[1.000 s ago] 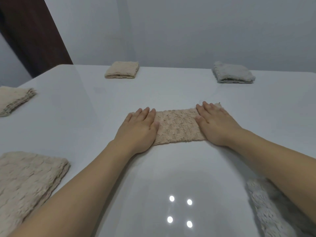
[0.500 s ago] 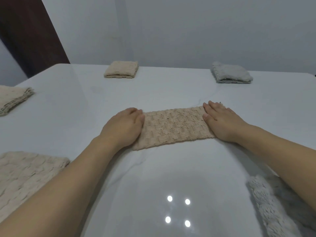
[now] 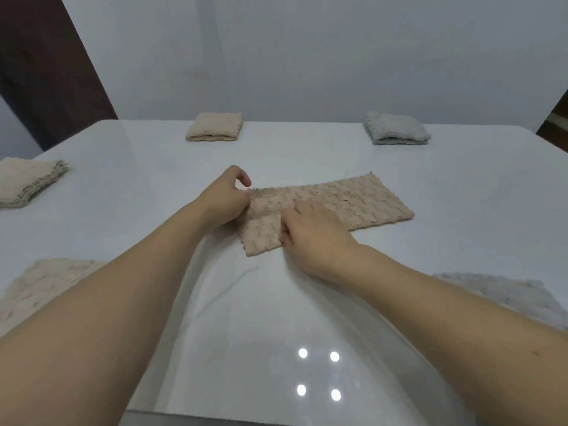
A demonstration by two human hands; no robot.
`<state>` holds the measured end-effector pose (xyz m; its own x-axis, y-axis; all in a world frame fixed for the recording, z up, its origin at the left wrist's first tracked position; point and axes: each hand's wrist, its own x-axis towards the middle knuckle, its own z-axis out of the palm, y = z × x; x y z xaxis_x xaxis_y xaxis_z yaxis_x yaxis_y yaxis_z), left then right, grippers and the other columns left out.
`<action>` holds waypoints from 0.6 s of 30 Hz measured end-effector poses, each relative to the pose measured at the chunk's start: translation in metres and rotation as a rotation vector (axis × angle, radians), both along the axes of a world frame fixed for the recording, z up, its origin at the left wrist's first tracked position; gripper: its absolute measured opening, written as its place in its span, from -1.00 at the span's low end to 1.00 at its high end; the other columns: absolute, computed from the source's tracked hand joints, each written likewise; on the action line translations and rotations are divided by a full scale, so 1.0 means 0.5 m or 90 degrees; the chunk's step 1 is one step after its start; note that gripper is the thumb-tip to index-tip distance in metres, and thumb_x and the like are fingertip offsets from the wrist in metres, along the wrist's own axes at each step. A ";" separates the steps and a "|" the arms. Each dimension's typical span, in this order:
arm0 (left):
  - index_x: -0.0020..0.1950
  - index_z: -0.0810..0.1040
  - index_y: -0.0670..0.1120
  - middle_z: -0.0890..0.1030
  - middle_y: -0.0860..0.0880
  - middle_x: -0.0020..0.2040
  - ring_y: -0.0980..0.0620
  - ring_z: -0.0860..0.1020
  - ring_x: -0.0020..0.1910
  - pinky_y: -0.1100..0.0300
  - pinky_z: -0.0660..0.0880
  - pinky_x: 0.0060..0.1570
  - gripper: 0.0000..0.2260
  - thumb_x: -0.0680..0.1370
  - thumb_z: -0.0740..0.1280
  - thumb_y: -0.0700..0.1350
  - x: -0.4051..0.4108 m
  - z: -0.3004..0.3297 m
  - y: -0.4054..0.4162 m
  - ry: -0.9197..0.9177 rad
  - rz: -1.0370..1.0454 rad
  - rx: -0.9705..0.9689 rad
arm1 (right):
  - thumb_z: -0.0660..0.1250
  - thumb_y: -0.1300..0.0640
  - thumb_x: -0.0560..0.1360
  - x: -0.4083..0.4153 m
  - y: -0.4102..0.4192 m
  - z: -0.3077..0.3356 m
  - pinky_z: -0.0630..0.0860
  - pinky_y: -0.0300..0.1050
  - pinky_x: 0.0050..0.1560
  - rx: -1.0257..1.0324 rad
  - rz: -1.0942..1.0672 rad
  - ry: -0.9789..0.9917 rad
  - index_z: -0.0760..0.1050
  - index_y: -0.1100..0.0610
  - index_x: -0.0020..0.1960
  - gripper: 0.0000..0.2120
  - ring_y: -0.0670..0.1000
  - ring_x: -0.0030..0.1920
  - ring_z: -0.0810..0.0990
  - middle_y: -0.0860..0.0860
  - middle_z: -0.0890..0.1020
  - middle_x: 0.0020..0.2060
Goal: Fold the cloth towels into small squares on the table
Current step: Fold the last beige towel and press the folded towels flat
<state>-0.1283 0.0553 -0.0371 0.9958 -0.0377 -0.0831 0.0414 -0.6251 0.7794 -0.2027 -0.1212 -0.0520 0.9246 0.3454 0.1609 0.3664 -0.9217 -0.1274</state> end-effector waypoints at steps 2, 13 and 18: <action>0.00 0.46 -0.07 0.53 -0.12 -0.31 -0.05 0.45 -0.39 0.19 0.35 -0.43 -0.81 0.49 0.20 -0.32 -0.019 0.009 0.008 0.024 0.012 -0.023 | 0.10 0.13 0.58 -0.009 -0.010 0.001 0.33 -0.05 0.04 0.006 0.022 0.006 0.40 0.08 0.07 -0.86 0.10 0.08 0.38 0.05 0.48 0.06; 0.06 0.46 0.05 0.50 -0.09 -0.30 -0.04 0.45 -0.38 0.09 0.38 -0.28 -0.86 0.61 0.24 -0.20 -0.145 -0.002 0.085 0.016 -0.074 -0.034 | 0.14 -0.26 0.51 -0.144 0.049 0.018 0.28 -0.09 -0.08 -0.058 0.115 -0.017 0.31 0.04 -0.06 -0.65 -0.01 -0.05 0.35 -0.05 0.41 -0.09; -0.12 0.54 0.05 0.43 0.10 -0.44 0.05 0.33 -0.40 0.16 0.29 -0.33 -0.72 0.61 0.16 -0.28 -0.176 0.004 0.090 -0.031 -0.172 0.063 | 0.10 0.07 0.58 -0.151 0.057 0.040 0.29 -0.10 -0.14 -0.080 0.128 0.040 0.34 0.10 -0.04 -0.88 0.11 -0.01 0.44 0.08 0.52 -0.01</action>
